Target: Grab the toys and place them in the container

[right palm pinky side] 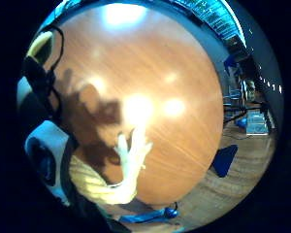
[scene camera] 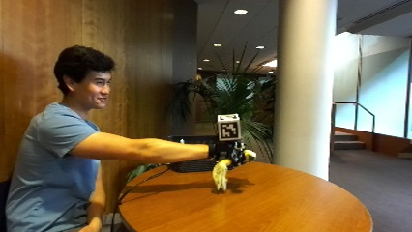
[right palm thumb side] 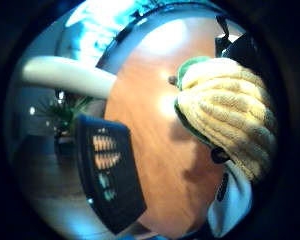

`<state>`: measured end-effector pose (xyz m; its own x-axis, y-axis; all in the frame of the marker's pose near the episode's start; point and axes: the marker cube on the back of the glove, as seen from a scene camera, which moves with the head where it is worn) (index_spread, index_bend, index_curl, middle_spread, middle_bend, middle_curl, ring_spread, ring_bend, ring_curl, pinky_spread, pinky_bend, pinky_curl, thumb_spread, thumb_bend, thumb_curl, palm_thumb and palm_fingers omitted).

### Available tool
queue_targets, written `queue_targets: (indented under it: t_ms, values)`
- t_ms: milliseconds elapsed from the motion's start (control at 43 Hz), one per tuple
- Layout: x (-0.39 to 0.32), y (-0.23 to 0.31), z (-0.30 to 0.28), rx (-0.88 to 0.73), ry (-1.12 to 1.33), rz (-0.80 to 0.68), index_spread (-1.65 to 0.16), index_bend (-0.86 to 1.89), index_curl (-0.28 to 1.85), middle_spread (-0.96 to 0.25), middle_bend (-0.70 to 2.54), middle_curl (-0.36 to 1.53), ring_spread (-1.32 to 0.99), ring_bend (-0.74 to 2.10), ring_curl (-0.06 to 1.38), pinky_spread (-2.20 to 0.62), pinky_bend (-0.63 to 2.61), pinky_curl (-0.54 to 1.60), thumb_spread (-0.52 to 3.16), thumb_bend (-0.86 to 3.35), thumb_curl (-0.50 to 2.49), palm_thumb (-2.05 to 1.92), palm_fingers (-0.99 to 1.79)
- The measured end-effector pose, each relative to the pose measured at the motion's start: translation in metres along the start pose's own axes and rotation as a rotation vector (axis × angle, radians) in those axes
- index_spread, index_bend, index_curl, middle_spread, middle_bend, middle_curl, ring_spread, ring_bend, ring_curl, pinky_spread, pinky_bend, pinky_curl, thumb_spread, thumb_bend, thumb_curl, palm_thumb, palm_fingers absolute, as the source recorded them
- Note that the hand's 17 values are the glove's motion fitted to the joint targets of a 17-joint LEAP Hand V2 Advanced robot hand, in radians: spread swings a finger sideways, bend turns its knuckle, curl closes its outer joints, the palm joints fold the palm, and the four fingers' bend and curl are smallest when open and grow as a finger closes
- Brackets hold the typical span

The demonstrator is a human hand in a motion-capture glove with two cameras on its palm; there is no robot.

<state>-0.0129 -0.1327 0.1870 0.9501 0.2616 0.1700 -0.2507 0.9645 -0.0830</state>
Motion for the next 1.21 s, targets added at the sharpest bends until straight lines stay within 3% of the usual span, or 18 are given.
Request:
queue_targets:
  t_ms: [93, 302, 465, 604, 651, 721, 883, 1000, 1209]
  values:
    - [0.010, 0.006, -0.041, 0.033, 0.087, -0.126, -0.29, 0.12, 0.15, -0.24, 0.52, 0.59, -0.32, 1.35, 0.46, -0.43, 1.10, 0.33, 1.09, 0.28, 0.54, 0.79, 1.05]
    - [-0.032, 0.026, -0.119, 0.119, 0.252, -0.209, -0.30, 0.10, 0.10, -0.33, 0.50, 0.63, -0.34, 1.36, 0.47, -0.44, 1.12, 0.37, 0.98, 0.26, 0.60, 0.80, 0.99]
    - [-0.067, 0.052, -0.186, 0.202, 0.121, -0.121, -0.30, 0.10, 0.07, -0.37, 0.48, 0.66, -0.35, 1.37, 0.48, -0.44, 1.13, 0.39, 0.94, 0.24, 0.65, 0.80, 0.98]
    - [-0.110, 0.081, -0.229, 0.252, 0.007, -0.196, -0.31, 0.10, 0.05, -0.40, 0.47, 0.68, -0.36, 1.37, 0.48, -0.45, 1.12, 0.40, 0.91, 0.21, 0.68, 0.79, 0.98]
    - [-0.120, 0.087, -0.238, 0.253, 0.000, -0.161, -0.31, 0.11, 0.04, -0.41, 0.46, 0.68, -0.36, 1.37, 0.48, -0.45, 1.12, 0.40, 0.90, 0.20, 0.69, 0.78, 0.98]
    - [-0.142, 0.094, -0.247, 0.251, -0.005, -0.097, -0.32, 0.12, 0.03, -0.42, 0.46, 0.69, -0.36, 1.36, 0.48, -0.45, 1.11, 0.40, 0.89, 0.19, 0.70, 0.77, 0.99]
    - [-0.198, 0.119, -0.248, 0.247, -0.007, -0.211, -0.33, 0.10, 0.01, -0.44, 0.44, 0.71, -0.36, 1.35, 0.48, -0.45, 1.09, 0.40, 0.88, 0.16, 0.73, 0.77, 0.99]
    - [-0.229, 0.127, -0.229, 0.197, 0.013, -0.151, -0.32, 0.05, -0.02, -0.45, 0.44, 0.73, -0.36, 1.37, 0.48, -0.46, 1.11, 0.41, 0.90, 0.14, 0.73, 0.75, 0.97]
    - [-0.224, 0.145, -0.206, 0.124, -0.112, -0.310, -0.31, 0.00, -0.03, -0.45, 0.47, 0.77, -0.35, 1.41, 0.49, -0.46, 1.17, 0.43, 1.04, 0.13, 0.72, 0.73, 0.90]
